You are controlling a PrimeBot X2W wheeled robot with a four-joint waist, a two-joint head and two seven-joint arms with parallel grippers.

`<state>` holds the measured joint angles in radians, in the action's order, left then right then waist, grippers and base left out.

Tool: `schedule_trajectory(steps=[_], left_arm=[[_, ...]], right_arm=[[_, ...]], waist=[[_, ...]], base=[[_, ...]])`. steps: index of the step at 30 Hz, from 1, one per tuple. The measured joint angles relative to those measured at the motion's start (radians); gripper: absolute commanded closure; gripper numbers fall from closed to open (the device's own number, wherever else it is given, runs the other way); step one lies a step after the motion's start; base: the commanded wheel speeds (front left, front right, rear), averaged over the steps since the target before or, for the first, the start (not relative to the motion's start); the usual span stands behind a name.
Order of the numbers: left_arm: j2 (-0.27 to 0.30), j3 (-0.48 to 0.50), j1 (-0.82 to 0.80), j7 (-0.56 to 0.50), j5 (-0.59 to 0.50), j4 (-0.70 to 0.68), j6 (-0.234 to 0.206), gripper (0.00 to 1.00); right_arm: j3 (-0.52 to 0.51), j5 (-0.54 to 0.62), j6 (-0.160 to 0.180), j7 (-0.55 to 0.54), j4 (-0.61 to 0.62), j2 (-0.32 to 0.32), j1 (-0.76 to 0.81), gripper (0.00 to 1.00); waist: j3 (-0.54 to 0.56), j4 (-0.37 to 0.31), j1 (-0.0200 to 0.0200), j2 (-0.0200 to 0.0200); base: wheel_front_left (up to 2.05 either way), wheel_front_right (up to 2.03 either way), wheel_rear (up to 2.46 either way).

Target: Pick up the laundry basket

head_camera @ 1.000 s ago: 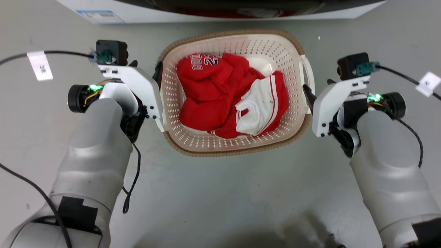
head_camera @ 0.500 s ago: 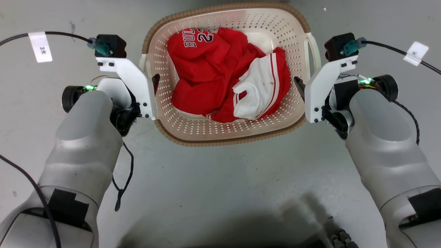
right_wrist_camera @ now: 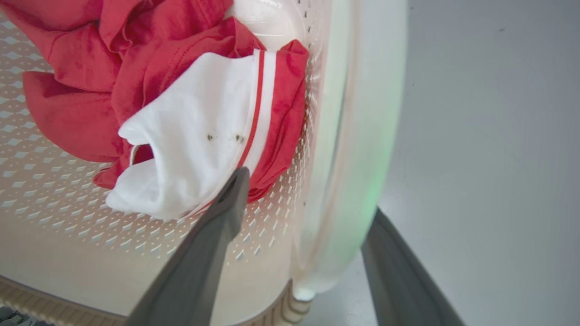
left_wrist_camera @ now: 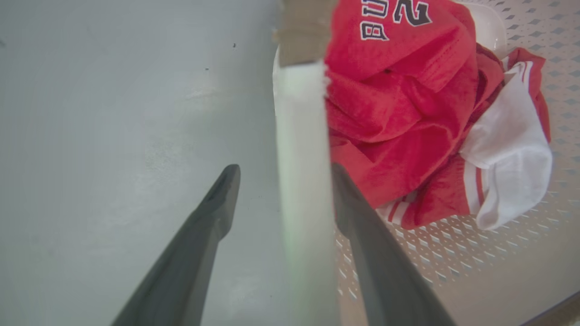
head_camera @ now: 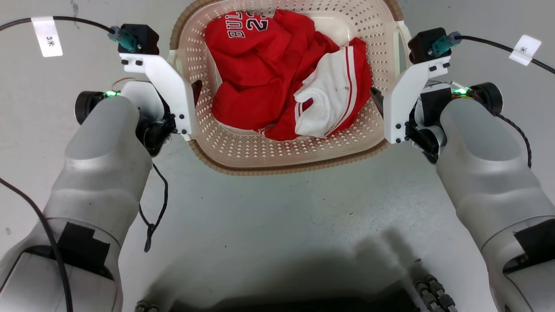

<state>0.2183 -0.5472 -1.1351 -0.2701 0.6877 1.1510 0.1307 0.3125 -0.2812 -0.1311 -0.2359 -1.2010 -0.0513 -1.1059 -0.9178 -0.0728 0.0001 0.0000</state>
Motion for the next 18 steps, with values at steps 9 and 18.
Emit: schedule_trajectory(steps=[9, 18], left_arm=[[-0.005, -0.037, -0.018, -0.018, 0.059, 0.009, -0.001, 1.00], [0.000, -0.073, -0.020, -0.018, 0.096, 0.015, 0.000, 1.00]], right_arm=[[0.045, -0.067, 0.000, 0.007, -0.019, -0.002, -0.009, 1.00], [0.081, -0.109, 0.000, 0.020, -0.033, -0.002, -0.020, 1.00]], waist=[[-0.013, 0.001, -0.0001, 0.0000], [-0.007, -0.001, 0.0000, 0.0000]], base=[[0.00, 0.00, 0.00], [0.00, 0.00, 0.00]])
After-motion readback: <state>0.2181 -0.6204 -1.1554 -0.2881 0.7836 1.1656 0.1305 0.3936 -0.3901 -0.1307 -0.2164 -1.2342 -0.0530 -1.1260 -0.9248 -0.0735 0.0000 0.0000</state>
